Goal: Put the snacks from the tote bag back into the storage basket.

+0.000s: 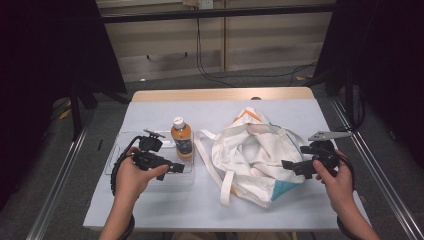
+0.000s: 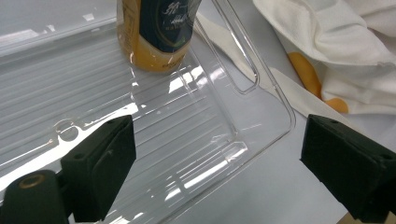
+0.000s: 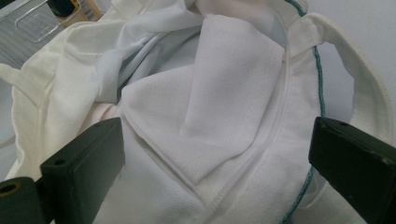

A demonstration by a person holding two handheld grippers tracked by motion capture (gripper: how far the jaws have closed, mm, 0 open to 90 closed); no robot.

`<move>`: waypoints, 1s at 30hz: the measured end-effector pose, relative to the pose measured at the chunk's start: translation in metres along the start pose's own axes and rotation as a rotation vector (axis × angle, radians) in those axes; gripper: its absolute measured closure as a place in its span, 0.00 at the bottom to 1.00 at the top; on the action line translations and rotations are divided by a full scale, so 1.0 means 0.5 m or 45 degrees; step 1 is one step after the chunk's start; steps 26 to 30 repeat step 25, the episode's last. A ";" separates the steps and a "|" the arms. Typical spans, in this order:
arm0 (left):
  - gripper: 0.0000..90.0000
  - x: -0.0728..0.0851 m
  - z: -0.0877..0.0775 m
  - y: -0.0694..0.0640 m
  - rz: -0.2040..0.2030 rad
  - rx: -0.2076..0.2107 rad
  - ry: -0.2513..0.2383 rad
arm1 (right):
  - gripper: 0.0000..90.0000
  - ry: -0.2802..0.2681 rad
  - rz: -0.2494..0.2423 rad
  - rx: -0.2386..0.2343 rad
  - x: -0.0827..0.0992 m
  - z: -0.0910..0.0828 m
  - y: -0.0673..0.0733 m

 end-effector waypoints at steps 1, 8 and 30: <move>0.11 0.002 0.000 0.002 0.006 -0.005 -0.004 | 0.04 0.001 -0.001 0.003 0.000 0.000 0.000; 0.11 0.010 0.004 0.006 0.025 -0.007 -0.007 | 0.04 -0.014 0.003 0.004 -0.004 -0.007 -0.001; 0.11 0.010 0.004 0.008 0.023 0.021 -0.062 | 0.04 -0.015 0.001 0.001 -0.006 -0.007 0.002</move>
Point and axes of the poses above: each handheld gripper's, and its own axes: z roughly forward along the jaws, x roughly out of its underside, y roughly to its left, the point moved 4 cm from there along z, roughly forward along the jaws, and after that the axes turned 6 degrees about -z, right-handed, at the moved point
